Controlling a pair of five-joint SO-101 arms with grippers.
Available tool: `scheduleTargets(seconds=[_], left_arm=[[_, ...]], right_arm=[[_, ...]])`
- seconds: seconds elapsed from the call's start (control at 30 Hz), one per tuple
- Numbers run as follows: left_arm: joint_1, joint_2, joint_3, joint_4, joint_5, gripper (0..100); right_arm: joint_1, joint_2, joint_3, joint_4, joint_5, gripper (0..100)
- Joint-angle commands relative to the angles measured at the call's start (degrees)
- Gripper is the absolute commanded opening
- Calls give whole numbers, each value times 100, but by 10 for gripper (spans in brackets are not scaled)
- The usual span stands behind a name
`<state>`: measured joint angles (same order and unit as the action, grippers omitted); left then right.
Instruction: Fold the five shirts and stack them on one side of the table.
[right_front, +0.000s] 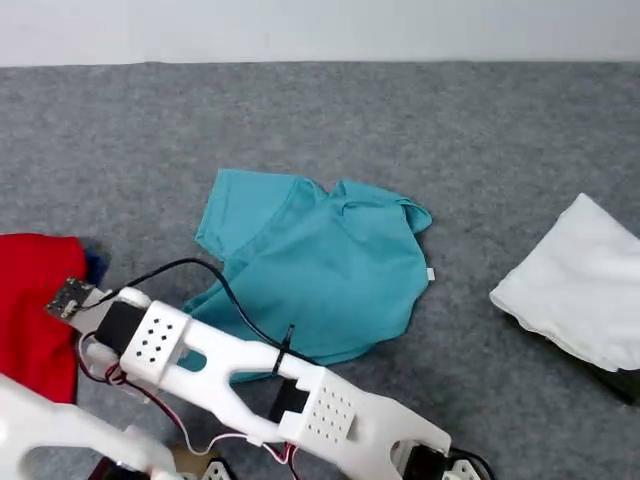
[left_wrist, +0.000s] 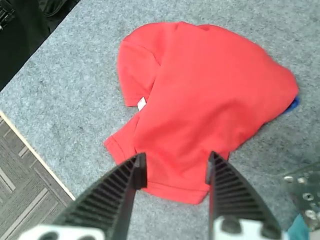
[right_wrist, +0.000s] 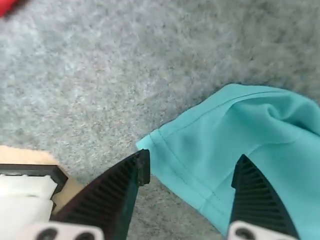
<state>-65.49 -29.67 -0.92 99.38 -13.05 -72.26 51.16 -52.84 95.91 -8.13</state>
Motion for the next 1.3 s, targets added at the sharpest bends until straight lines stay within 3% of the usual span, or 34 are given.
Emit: scheduleTargets(seconds=[0.0,0.33,0.53,0.7,0.97,1.27], left_arm=[[-26,-141,-13,88,35,202],[-26,-141,-13,88,35,202],[-26,-141,-13,97,44,202],[-26,-141,-13,97,44,202],[-26,-149,-13,97,44,202],[18,-149,-13,97,44,202]], right_arm=[[-75,22,-62,-101,-53,274],[101,347,-70,-330,352,266],[259,505,-70,-312,1248,79],[462,602,-70,-251,1767,9],[1042,356,-167,725,2664,11],[1701,-1112,782,716,3068,10]])
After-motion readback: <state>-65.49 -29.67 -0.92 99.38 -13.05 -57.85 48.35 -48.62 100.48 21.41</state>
